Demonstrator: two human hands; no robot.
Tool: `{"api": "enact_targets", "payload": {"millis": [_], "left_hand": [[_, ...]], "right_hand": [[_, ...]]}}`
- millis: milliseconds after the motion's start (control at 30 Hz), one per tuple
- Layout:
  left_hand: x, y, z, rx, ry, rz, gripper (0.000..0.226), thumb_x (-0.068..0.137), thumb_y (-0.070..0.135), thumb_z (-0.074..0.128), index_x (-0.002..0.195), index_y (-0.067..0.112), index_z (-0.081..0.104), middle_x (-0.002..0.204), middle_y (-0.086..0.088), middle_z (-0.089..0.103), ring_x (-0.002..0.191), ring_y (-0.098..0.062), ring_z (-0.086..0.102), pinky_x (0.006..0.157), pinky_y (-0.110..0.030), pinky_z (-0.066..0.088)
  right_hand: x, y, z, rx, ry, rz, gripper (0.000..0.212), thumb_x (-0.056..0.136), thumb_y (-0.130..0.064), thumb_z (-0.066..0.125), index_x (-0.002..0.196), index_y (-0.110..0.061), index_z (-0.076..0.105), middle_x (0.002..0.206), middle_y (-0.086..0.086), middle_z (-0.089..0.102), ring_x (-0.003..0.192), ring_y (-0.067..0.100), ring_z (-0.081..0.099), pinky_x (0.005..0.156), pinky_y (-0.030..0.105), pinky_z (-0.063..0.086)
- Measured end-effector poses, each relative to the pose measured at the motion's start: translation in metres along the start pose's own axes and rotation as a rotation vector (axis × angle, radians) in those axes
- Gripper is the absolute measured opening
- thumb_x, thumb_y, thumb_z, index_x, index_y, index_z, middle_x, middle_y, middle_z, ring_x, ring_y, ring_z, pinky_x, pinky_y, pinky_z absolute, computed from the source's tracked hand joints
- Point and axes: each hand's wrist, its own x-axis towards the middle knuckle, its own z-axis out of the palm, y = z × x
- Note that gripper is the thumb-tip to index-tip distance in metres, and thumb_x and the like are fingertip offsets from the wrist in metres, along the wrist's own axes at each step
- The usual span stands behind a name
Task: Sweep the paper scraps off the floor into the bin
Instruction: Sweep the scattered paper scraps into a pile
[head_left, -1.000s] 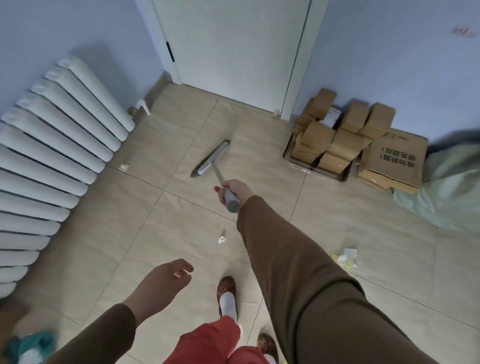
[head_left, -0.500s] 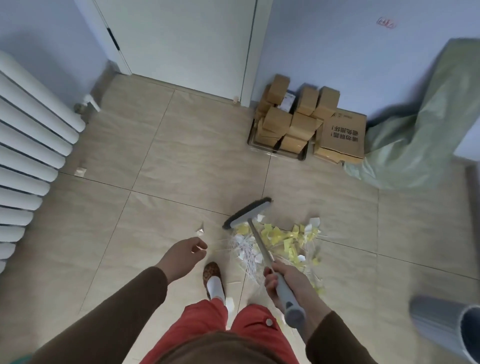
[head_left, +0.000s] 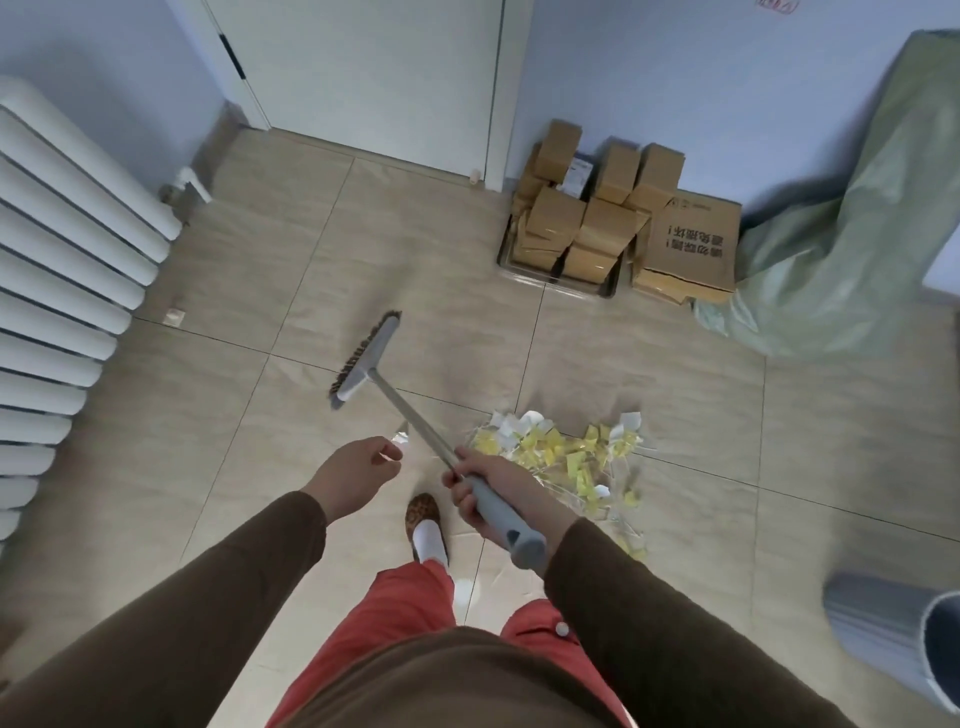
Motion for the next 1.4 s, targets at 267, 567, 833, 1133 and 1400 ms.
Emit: {"api": "enact_targets", "payload": {"millis": [267,567,833,1133,1400], "left_hand": [[-0.050,-0.006,0.072,-0.005,0.099,-0.105,0.016,0.092,0.022,0.061,0.105,0.019,0.070,0.097,-0.005,0.070,0.089,-0.022,0.065,0.062,-0.027,0.042],[-0.110,0.061,0.226,-0.003,0.069,-0.086,0.019,0.095,0.016,0.055,0.101,0.006,0.070,0.093,-0.009,0.071,0.093,-0.030,0.065,0.074,-0.035,0.047],[-0.130,0.091,0.272,-0.048,0.052,-0.019,0.010,0.092,0.020,0.063,0.099,0.025,0.069,0.088,0.004,0.068,0.093,-0.021,0.067,0.073,-0.030,0.044],[-0.128,0.091,0.291,-0.040,0.026,0.023,0.010,0.093,0.021,0.062,0.100,0.024,0.068,0.087,0.003,0.068,0.090,-0.020,0.066,0.069,-0.028,0.042],[-0.128,0.077,0.300,-0.003,-0.002,0.043,0.013,0.093,0.022,0.061,0.103,0.024,0.069,0.090,0.001,0.069,0.088,-0.019,0.065,0.074,-0.030,0.045]], "right_hand": [[0.065,0.014,-0.053,-0.168,-0.048,0.104,0.020,0.103,-0.013,0.040,0.091,0.001,0.050,0.075,0.006,0.047,0.037,0.009,0.051,0.036,0.014,0.043],[-0.100,0.046,-0.290,-0.131,0.161,0.077,0.009,0.102,-0.013,0.048,0.104,-0.004,0.049,0.074,0.008,0.052,0.043,0.010,0.050,0.034,0.016,0.044],[-0.224,0.044,-0.348,-0.029,0.159,-0.005,0.020,0.100,-0.008,0.051,0.120,-0.008,0.055,0.079,0.013,0.054,0.045,0.010,0.048,0.033,0.016,0.043],[-0.235,-0.004,-0.374,-0.608,0.360,-0.353,0.044,0.101,-0.012,0.050,0.141,-0.028,0.043,0.089,0.010,0.059,0.050,0.012,0.053,0.038,0.023,0.043],[-0.165,-0.075,-0.424,-1.209,0.713,-0.364,0.036,0.094,-0.009,0.047,0.128,-0.012,0.056,0.088,0.013,0.063,0.064,0.026,0.062,0.056,0.035,0.054]]}}
